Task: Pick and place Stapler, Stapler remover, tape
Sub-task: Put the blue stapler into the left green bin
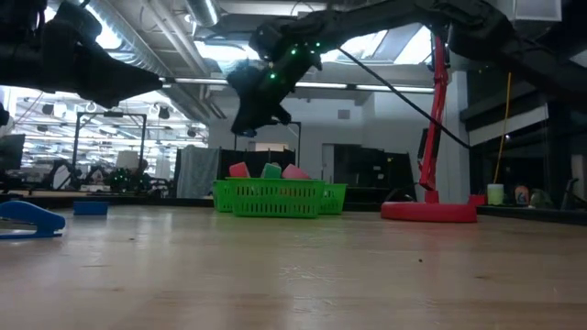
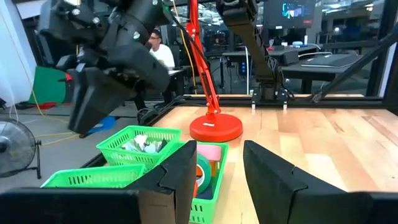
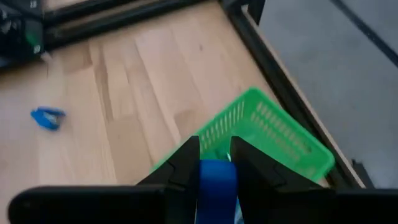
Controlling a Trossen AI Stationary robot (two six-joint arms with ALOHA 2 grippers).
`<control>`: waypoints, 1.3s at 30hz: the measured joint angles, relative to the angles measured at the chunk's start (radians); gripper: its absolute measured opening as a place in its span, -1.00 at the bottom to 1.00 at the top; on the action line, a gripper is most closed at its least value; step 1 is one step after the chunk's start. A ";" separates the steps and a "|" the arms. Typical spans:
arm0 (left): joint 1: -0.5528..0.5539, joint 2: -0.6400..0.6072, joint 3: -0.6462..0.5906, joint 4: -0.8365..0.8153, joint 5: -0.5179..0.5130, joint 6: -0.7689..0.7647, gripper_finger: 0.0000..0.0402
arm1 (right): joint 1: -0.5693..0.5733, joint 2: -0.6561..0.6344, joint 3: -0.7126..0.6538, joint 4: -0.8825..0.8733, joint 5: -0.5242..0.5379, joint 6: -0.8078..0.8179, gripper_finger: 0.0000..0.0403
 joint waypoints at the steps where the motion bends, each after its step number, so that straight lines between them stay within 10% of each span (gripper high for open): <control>1: 0.000 0.000 0.000 0.000 0.000 0.000 -0.36 | 0.000 0.010 0.001 0.018 0.004 0.009 -0.59; 8: 0.000 0.000 0.000 0.006 0.003 -0.058 -0.37 | 0.001 0.052 0.001 0.028 0.034 0.064 -0.53; 18: 0.000 0.000 0.000 0.007 0.035 -0.117 -0.36 | 0.001 0.062 0.000 -0.009 0.028 0.113 0.19; 29: 0.000 0.000 0.000 0.017 0.048 -0.214 -0.36 | 0.009 0.054 0.019 -0.444 -0.256 0.092 0.40; 39: 0.000 0.000 0.000 0.017 0.153 -0.242 -0.36 | 0.189 -0.072 0.020 -0.590 -0.011 -0.001 0.39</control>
